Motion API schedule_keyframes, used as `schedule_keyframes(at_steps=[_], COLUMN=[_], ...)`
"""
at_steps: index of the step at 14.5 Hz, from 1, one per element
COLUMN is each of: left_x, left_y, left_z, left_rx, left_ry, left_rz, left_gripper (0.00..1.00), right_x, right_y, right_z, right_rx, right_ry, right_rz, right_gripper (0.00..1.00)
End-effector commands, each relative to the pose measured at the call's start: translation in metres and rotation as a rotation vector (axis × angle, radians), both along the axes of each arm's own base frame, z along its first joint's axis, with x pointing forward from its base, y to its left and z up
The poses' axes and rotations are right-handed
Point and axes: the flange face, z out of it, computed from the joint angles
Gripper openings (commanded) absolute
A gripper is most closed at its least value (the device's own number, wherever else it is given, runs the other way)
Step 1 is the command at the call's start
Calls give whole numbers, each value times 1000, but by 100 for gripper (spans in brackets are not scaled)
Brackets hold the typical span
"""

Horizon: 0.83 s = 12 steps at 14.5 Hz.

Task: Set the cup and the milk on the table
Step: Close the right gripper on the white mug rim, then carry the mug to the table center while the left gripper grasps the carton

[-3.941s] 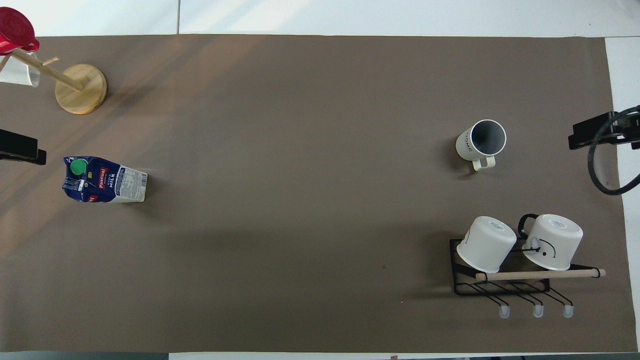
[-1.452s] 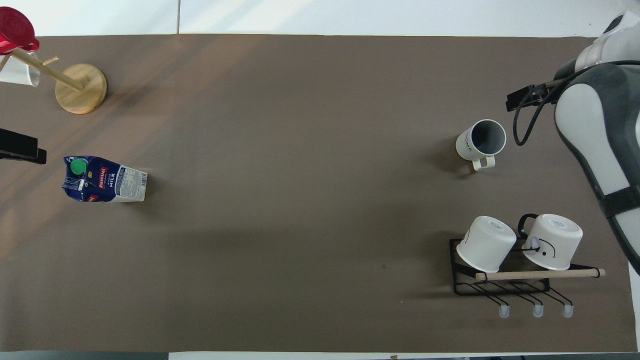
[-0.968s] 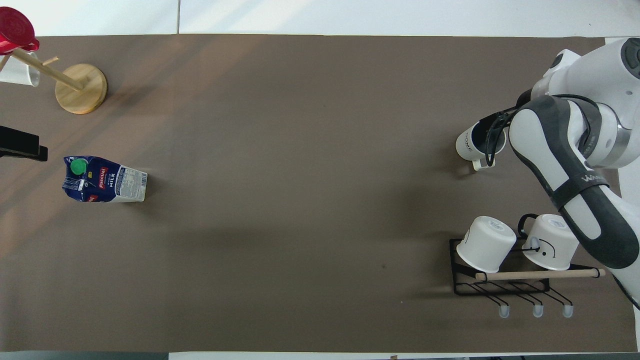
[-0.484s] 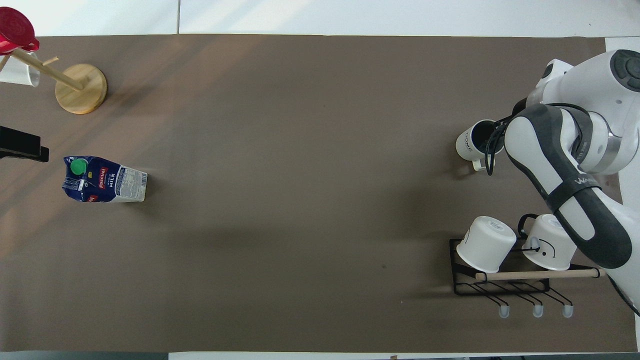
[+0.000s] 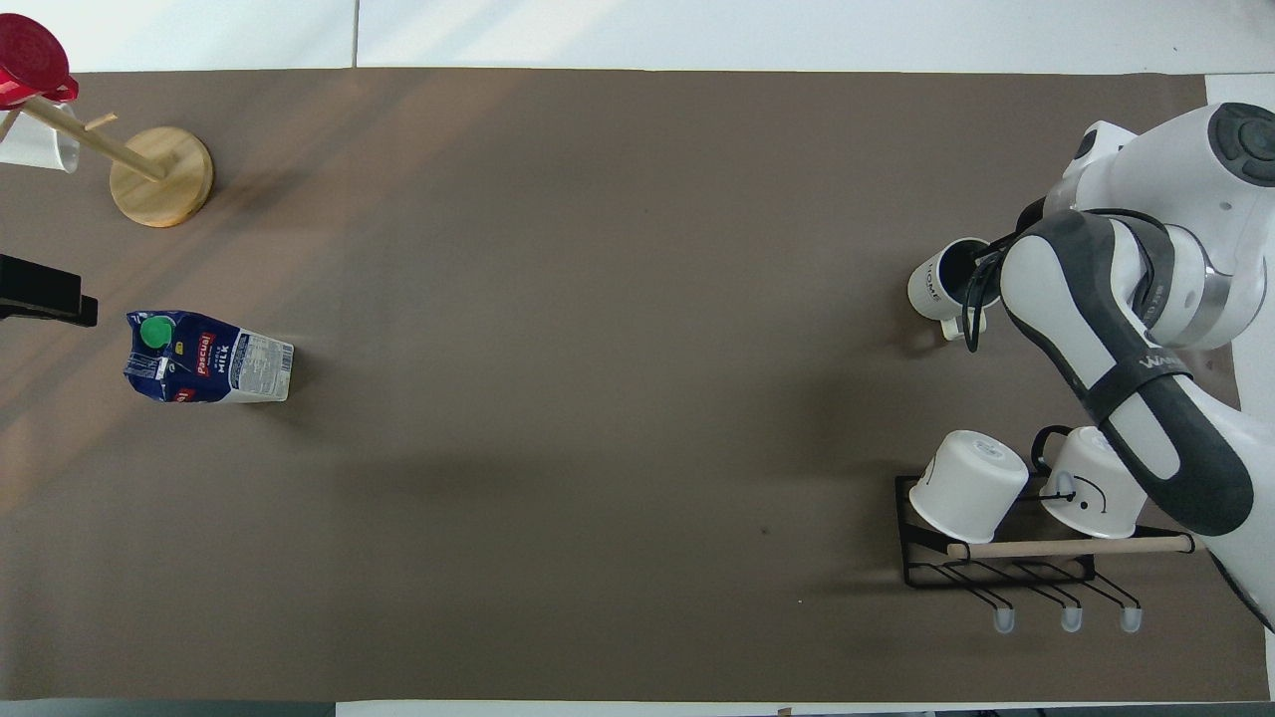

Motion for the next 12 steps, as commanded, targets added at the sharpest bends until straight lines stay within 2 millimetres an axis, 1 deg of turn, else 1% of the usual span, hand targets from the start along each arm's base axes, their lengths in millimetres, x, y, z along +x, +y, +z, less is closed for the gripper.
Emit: schedule_keyframes(at_steps=[1,2,3,4,5,6,7,8,9,10,12], left_x=[-11,-11,-10,-10,-10,-9,-9,-10,-9,-8,-8], left_y=[3,3,3,3,4,5,5,5,5,5,6], left_z=[3,3,3,2,2,1,-1,0,-3,-6,-7], left_rx=[-20,-20,-20,-20,-20,-20,-20,-20,-20,-18,-19], left_ry=[4,4,1,-1,-1,-5,-4,-12,-16,-22,-27], left_rz=[5,11,11,8,0,-1,-3,-4,-8,-8,-6], left_gripper=[100,100,100,100,100,100,100,100,100,100,100], right_x=[-5,-3,0,6,10,12,13,13,11,8,-5], right_y=[4,4,5,10,26,44,68,92,123,141,200], right_z=[5,8,17,32,44,52,58,61,61,60,59], right_rx=[24,21,16,17,18,17,18,19,20,22,-6], right_ry=[-9,-9,-10,-21,-30,-42,-65,-80,-101,-104,-109], right_rz=[8,16,30,44,68,92,122,147,149,120,152], right_gripper=[0,0,0,0,0,0,0,0,0,0,0])
